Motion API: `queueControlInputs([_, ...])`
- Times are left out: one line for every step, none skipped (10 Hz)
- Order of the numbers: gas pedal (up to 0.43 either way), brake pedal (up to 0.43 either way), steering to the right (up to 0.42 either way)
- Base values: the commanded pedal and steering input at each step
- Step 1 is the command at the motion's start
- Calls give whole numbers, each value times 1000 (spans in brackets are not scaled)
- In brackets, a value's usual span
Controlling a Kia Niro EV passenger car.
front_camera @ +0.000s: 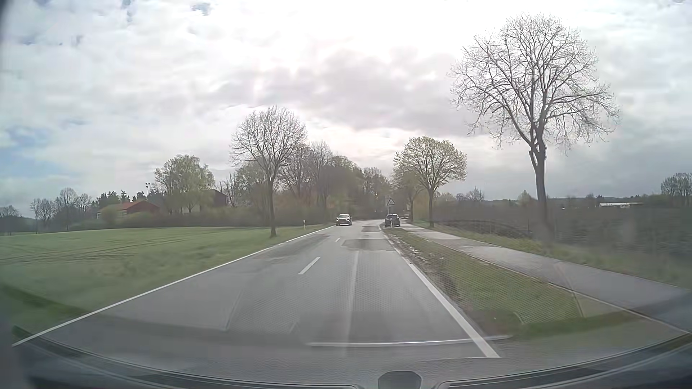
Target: Follow the waypoints while adhering to traffic rules and regulations
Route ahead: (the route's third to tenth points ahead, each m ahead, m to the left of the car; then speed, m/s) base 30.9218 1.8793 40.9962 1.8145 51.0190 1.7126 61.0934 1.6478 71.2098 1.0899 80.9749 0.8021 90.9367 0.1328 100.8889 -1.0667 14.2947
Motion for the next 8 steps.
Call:
queueControlInputs([47,0,-3])
queueControlInputs([59,0,-3])
queueControlInputs([59,0,-4])
queueControlInputs([59,0,-4])
queueControlInputs([67,0,-5])
queueControlInputs([79,0,-6])
queueControlInputs([79,0,-6])
queueControlInputs([87,0,-7])
